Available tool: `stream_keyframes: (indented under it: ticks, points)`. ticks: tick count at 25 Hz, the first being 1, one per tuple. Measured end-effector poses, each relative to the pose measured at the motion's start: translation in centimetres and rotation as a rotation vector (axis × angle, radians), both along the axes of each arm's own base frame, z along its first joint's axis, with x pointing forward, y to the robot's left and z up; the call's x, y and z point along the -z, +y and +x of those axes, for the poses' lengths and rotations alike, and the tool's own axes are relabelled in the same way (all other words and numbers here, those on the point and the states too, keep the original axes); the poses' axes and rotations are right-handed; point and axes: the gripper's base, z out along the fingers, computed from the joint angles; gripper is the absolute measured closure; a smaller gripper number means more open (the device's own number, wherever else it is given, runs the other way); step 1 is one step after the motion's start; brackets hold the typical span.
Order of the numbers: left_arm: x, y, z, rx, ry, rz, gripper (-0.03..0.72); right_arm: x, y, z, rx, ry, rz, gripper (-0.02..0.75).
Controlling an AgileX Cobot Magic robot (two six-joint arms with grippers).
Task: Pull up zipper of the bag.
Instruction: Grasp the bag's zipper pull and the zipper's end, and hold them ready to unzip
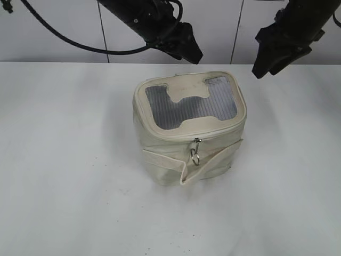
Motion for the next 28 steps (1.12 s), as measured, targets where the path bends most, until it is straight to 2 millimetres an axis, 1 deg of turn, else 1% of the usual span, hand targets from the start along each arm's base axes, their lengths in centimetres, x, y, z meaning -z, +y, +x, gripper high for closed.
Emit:
stream_keyframes:
  ticks: [6, 10, 13, 16, 17, 18, 19, 21, 24, 25, 28]
  points:
    - [2.1, -1.1, 1.0, 0.056, 0.021, -0.018, 0.243, 0.3, -0.4, -1.8, -0.007, 0.039, -0.014, 0.381]
    - [3.1, -1.7, 1.3, 0.078, 0.057, -0.049, 0.243, 0.5, -0.5, -2.4, -0.008, 0.054, -0.017, 0.381]
    - [3.9, -1.9, 1.3, 0.096, 0.094, -0.049, 0.243, 1.1, -0.5, -2.7, -0.013, 0.077, -0.02, 0.381]
    - [4.1, -2.2, 1.1, 0.11, 0.111, -0.051, 0.246, 1.9, -0.6, -3.1, -0.025, 0.101, -0.024, 0.381]
    - [4.1, -2.3, 1.0, 0.115, 0.113, -0.051, 0.258, 2.1, -0.6, -3.2, -0.032, 0.108, -0.026, 0.381]
    - [4.1, -2.4, 0.9, 0.12, 0.114, -0.051, 0.279, 2.3, -0.6, -3.3, -0.039, 0.116, -0.023, 0.381]
    - [4.1, -2.6, 0.8, 0.125, 0.116, -0.05, 0.32, 2.6, -0.5, -3.5, -0.048, 0.125, -0.018, 0.381]
    - [4.3, -2.9, 0.6, 0.135, 0.124, -0.049, 0.43, 3.1, -0.4, -3.8, -0.073, 0.138, -0.006, 0.381]
    - [4.9, -3.2, 0.4, 0.156, 0.134, -0.042, 0.621, 3.9, -0.5, -4.3, -0.095, 0.152, 0.001, 0.384]
    - [5.0, -3.2, 0.4, 0.171, 0.135, -0.041, 0.645, 4.1, -0.6, -4.4, -0.095, 0.149, 0.007, 0.388]
    - [4.9, -3.2, 0.1, 0.217, 0.14, -0.034, 0.648, 4.6, -1.2, -5.1, -0.088, 0.163, 0.027, 0.435]
